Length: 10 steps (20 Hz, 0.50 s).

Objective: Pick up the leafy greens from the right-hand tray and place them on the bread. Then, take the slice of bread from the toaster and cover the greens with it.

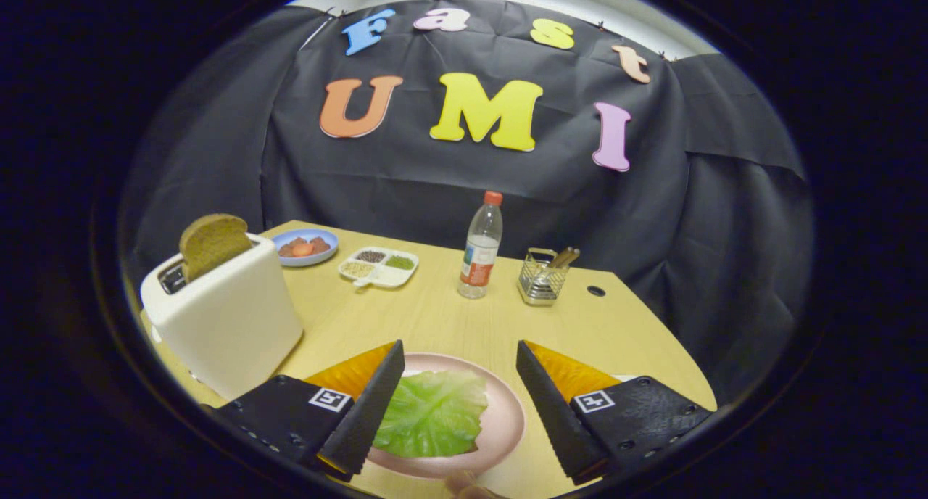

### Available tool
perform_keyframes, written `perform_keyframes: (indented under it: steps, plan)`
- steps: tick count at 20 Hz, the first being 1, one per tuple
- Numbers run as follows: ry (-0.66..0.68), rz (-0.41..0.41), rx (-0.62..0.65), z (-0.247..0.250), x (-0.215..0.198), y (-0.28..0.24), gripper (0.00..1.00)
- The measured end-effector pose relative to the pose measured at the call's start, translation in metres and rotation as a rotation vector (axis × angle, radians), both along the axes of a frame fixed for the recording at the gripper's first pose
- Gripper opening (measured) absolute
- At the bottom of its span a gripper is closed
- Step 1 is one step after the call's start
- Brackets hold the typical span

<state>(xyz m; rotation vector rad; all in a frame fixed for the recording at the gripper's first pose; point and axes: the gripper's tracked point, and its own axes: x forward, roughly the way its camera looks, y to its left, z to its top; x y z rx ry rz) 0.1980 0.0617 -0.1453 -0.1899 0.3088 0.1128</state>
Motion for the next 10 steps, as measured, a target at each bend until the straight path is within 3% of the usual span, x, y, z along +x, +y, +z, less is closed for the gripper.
perform_keyframes:
  steps: [6,10]
  plan:
    - [-0.040,0.096,0.097,0.078,-0.038,0.058,0.95]
    - [-0.051,0.169,0.085,0.110,-0.042,0.125,0.95]
